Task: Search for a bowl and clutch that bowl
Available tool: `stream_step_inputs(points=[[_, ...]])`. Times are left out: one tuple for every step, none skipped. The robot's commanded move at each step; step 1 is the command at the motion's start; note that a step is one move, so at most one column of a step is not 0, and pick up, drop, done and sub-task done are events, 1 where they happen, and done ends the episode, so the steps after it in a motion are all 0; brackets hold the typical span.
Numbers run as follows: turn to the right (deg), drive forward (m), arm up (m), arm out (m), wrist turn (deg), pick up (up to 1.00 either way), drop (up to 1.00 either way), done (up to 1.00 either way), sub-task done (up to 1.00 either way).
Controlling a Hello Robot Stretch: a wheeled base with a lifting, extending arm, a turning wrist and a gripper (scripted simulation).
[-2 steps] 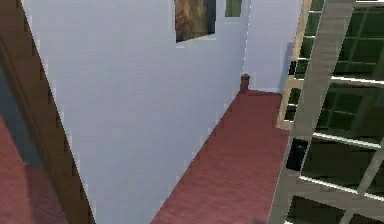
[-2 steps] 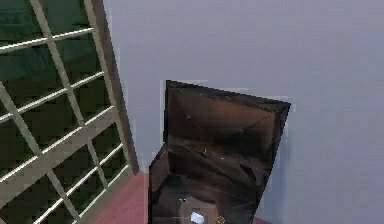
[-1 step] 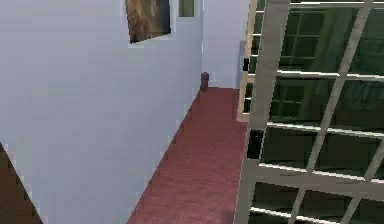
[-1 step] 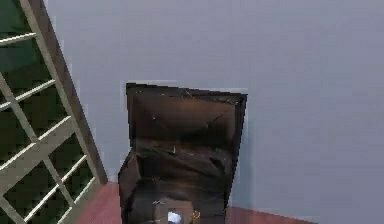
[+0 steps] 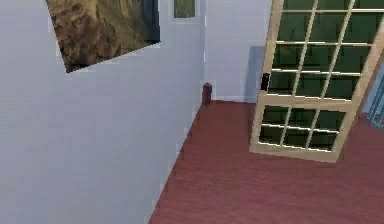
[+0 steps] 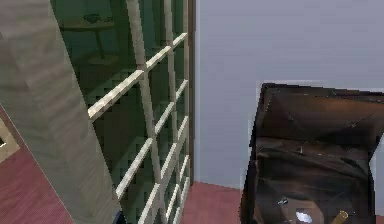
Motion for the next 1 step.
stream_step_inputs(points=[[12.0,0.0,0.0,0.0,0.0,0.0,0.0,0.0,0.0]])
